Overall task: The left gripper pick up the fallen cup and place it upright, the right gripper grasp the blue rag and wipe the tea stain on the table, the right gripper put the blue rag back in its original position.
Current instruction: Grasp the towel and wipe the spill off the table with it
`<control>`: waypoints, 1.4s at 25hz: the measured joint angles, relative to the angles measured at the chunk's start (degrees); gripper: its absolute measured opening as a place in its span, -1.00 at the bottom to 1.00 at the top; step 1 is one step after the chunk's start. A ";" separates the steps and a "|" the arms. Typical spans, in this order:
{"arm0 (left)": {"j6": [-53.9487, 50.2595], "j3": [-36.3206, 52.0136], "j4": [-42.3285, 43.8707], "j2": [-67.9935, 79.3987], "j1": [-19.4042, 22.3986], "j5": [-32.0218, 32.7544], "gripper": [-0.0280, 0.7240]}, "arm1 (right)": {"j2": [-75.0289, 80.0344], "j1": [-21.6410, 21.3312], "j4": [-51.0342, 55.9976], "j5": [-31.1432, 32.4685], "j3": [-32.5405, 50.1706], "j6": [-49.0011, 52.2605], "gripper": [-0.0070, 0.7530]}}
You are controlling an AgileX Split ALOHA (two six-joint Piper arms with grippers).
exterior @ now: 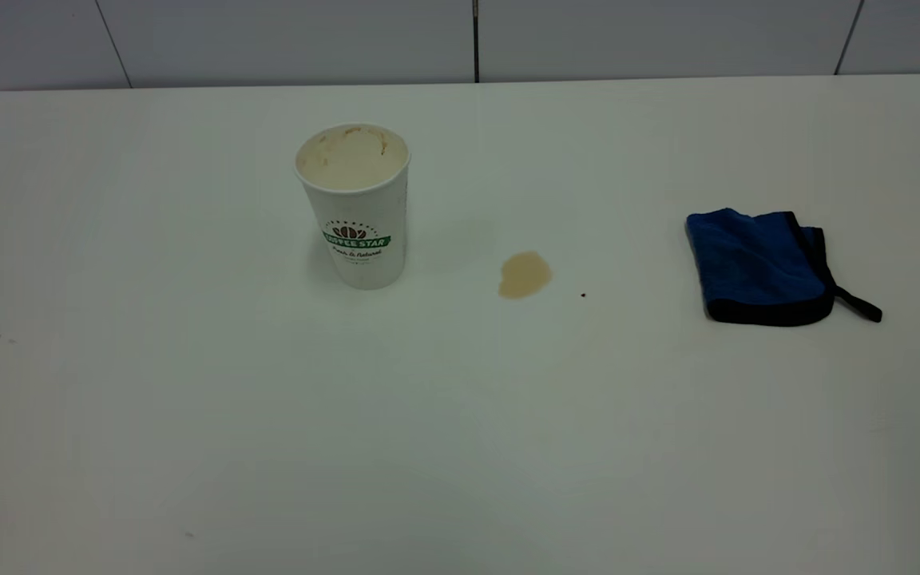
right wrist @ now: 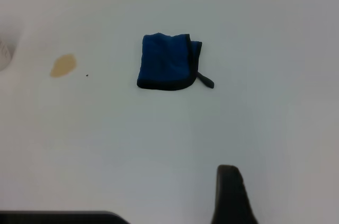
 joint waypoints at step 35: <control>0.00 0.00 0.00 -0.46 0.00 0.24 0.31 | 60.53 0.00 16.56 -37.12 -5.29 -26.60 0.62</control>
